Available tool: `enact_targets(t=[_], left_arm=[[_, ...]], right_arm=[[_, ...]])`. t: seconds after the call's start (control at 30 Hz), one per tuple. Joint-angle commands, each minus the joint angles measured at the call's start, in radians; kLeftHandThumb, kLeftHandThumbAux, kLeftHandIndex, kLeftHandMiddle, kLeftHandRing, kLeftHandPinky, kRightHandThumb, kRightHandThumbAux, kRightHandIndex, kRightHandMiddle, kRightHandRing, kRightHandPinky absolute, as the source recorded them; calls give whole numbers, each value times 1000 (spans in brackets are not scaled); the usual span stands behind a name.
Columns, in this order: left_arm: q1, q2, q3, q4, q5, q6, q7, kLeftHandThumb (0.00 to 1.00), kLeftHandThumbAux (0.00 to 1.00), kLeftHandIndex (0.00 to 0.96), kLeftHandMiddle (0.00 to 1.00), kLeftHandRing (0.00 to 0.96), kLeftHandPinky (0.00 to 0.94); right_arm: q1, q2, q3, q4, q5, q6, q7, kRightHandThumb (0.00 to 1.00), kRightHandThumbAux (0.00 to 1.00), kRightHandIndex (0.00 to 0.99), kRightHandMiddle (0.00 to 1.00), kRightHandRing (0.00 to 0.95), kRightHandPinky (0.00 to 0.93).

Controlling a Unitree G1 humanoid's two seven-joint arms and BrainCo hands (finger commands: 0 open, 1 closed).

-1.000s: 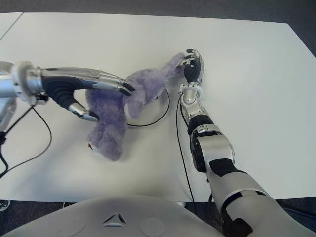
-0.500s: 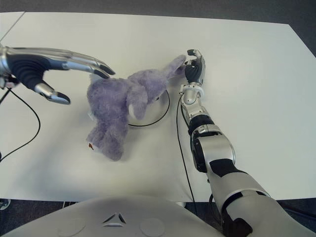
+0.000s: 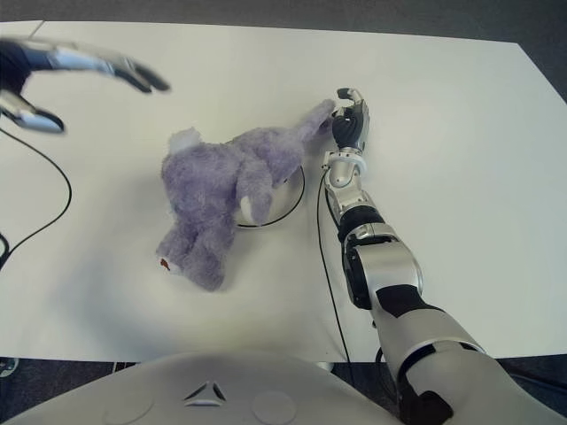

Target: Put the doll into the plate.

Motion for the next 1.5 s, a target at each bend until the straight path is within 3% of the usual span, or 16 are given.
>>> enact_targets(t=[0.03,0.1,0.13,0.2,0.23,0.3,0.37,0.67,0.83,0.9,0.93,0.97,1.03,1.23,1.33,1.5], left_arm=[[163,-80,108,120,-128,-24,-167,124,326,5,14,144,137],[330,-118,206,17,-85,-107,3,101,311,10,22,157,167],[318,-104,213,2,-46,-71,99,87,305,16,29,166,190],[268,-81,203,2,-2,-7,184,82,317,31,41,171,216],[195,-68,177,32,23,48,209,82,319,34,43,172,220],[-23,-60,103,141,95,161,238,98,341,48,78,160,190],[-145,-59,70,207,143,209,250,109,355,57,100,153,162],[-179,-76,91,230,189,232,241,122,370,67,123,146,129],[-183,-84,100,224,202,243,239,123,371,67,124,145,128],[-78,-184,122,265,251,153,407,113,390,67,122,141,122],[-25,-283,130,393,302,49,571,98,420,67,120,133,113],[7,-351,135,486,339,-23,684,62,493,48,95,97,72],[17,-415,131,605,385,-102,798,32,559,30,71,62,37],[3,-468,95,741,479,-186,990,3,644,7,32,10,3],[3,-483,81,792,522,-174,1099,0,665,3,16,3,1],[11,-506,82,840,559,-179,1181,0,690,0,2,0,0]], right_arm=[[328,95,29,178,-29,28,-13,1000,710,280,294,495,346],[328,95,29,179,-29,30,-10,1000,710,280,294,496,345],[328,94,28,179,-27,32,-7,1000,711,280,294,496,345],[329,94,27,180,-26,34,-4,1000,704,281,294,476,384],[329,94,27,180,-26,35,-3,1000,703,281,294,474,389],[330,93,28,180,-27,36,0,1000,701,279,295,467,402],[330,93,30,180,-28,36,2,1000,700,275,296,464,406],[331,93,29,180,-27,40,0,1000,710,263,293,496,350],[334,87,29,180,-28,42,0,1000,701,262,294,469,401],[334,86,30,180,-29,41,-2,1000,700,261,295,466,405],[336,86,29,180,-29,36,-9,1000,700,261,295,466,407],[337,87,28,180,-28,32,-14,1000,700,266,294,466,408],[338,87,25,179,-27,27,-17,1000,699,271,293,466,409],[341,84,11,177,-9,24,15,1000,699,272,296,464,409],[342,84,1,177,2,24,27,1000,700,269,298,464,410],[344,85,-12,176,17,21,42,1000,700,263,298,463,409]])
